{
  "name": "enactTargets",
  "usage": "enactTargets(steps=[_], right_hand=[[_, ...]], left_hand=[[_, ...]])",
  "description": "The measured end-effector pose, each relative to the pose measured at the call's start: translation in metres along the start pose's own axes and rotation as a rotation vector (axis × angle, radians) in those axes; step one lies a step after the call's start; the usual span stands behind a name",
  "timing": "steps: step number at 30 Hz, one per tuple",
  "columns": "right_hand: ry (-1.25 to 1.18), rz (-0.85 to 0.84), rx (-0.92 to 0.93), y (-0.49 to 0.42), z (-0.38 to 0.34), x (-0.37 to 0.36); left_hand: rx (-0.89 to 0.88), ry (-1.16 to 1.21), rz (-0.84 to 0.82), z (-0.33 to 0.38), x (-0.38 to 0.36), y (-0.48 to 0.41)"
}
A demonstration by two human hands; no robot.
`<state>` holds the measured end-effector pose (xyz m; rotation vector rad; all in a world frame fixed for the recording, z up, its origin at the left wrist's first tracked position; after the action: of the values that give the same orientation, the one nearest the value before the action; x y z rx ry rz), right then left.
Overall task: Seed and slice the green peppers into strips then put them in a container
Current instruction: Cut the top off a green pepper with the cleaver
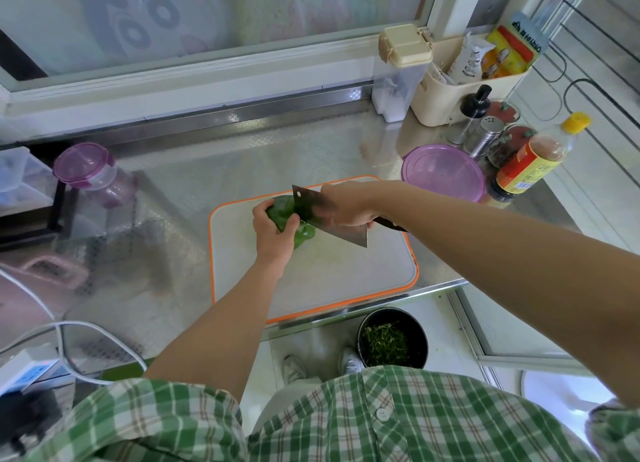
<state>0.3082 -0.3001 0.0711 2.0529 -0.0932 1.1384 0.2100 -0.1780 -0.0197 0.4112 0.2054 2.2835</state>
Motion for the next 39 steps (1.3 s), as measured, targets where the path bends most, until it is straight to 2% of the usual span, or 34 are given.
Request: enactTargets(steps=[6, 15, 19, 28, 34, 39], right_hand=[[0.069, -0.021, -0.010, -0.003, -0.001, 0.002], [0.183, 0.130, -0.056, 0.006, -0.020, 0.001], [0.151, 0.223, -0.053, 0.001, -0.018, -0.005], [0.076, 0.291, -0.055, 0.004, -0.014, -0.007], [0.093, 0.341, -0.023, 0.009, -0.011, -0.005], [0.105, 0.310, -0.007, 0.013, -0.008, -0.002]], left_hand=[[0.020, -0.019, 0.023, 0.002, -0.003, -0.002], [0.030, -0.133, 0.071, 0.009, -0.006, -0.007], [0.067, -0.213, 0.059, 0.014, -0.011, -0.011], [0.169, -0.422, 0.053, 0.016, -0.016, -0.025], [0.142, -0.546, 0.095, 0.027, -0.019, -0.019], [0.110, -0.685, 0.091, 0.029, -0.020, -0.014]])
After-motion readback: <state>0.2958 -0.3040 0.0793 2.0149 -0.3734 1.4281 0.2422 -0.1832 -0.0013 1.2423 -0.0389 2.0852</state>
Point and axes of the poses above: each hand's wrist, its own y-axis away from the middle knuckle, its own x-axis out of the back of the hand, z = x × y, the point moved 6 cm from there along -y, towards the middle knuckle, and after that the axes turned 4 degrees about x, right-handed, at the moved point
